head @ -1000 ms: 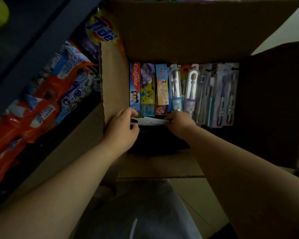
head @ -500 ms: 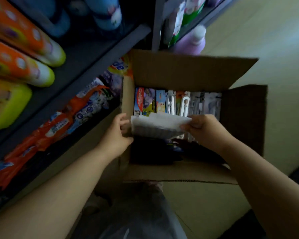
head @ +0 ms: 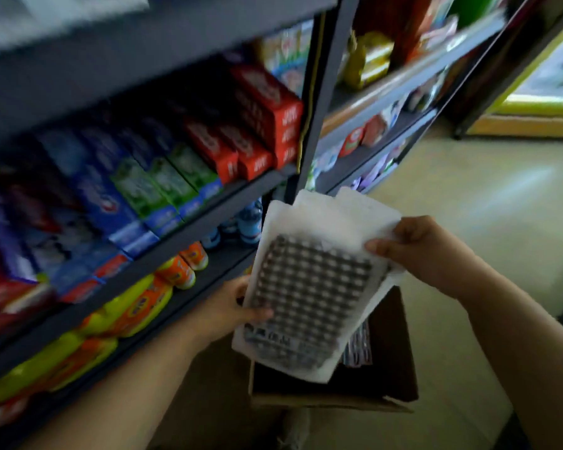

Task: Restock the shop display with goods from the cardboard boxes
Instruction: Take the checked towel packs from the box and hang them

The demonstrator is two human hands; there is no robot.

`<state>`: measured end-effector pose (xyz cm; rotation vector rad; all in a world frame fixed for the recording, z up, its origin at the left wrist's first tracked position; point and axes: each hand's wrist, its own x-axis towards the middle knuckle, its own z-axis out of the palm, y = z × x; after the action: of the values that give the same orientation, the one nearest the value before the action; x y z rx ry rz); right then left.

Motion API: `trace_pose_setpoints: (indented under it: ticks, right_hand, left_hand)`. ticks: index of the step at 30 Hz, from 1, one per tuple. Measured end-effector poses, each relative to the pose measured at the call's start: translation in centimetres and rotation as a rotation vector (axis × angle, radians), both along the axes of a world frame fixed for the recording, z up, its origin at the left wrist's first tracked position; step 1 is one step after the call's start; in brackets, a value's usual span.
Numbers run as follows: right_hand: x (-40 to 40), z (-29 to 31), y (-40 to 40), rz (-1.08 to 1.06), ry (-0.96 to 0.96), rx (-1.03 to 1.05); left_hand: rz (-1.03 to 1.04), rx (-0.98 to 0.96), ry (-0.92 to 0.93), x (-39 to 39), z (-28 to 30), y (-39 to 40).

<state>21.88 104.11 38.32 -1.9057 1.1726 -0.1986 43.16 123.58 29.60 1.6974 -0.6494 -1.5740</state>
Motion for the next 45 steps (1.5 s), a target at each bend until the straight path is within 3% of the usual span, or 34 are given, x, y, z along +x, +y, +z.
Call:
trace_pose_setpoints:
  ticks: [5,8,15,18,31,36,41,45]
  right_hand:
    - [2.3,8.8,2.5,-0.107,-0.106,-0.048]
    - [3.4,13.9,4.0,-0.166,-0.274,-0.027]
    - [6.1,22.9,8.5,-0.08,-0.707,0.384]
    - [7.2,23.5,10.3,-0.004,-0.705,0.447]
    - [12.5,30.7,15.6,0.066,-0.858,0.13]
    - [14.5,35.4,17.9,0.201,-0.926,0.003]
    - [17.7,38.8,20.8,0.372,-0.973,0.099]
    - [20.5,40.0,22.9,0.365,-0.998,0.091]
  left_hand:
    - [0.111,-0.151,-0.006,0.2,8.2,3.6]
    - [0.177,-0.198,0.023,1.2,12.9,5.7]
    - [0.401,-0.368,-0.008,3.2,21.4,8.7]
    - [0.458,-0.425,-0.022,3.3,23.7,9.5]
    - [0.649,-0.559,-0.244,5.6,32.4,14.0]
    - [0.743,-0.672,-0.354,6.5,37.4,16.9]
    - [0.845,-0.721,-0.459,8.3,41.7,21.1]
    - [0.903,-0.675,-0.545,10.2,44.3,24.6]
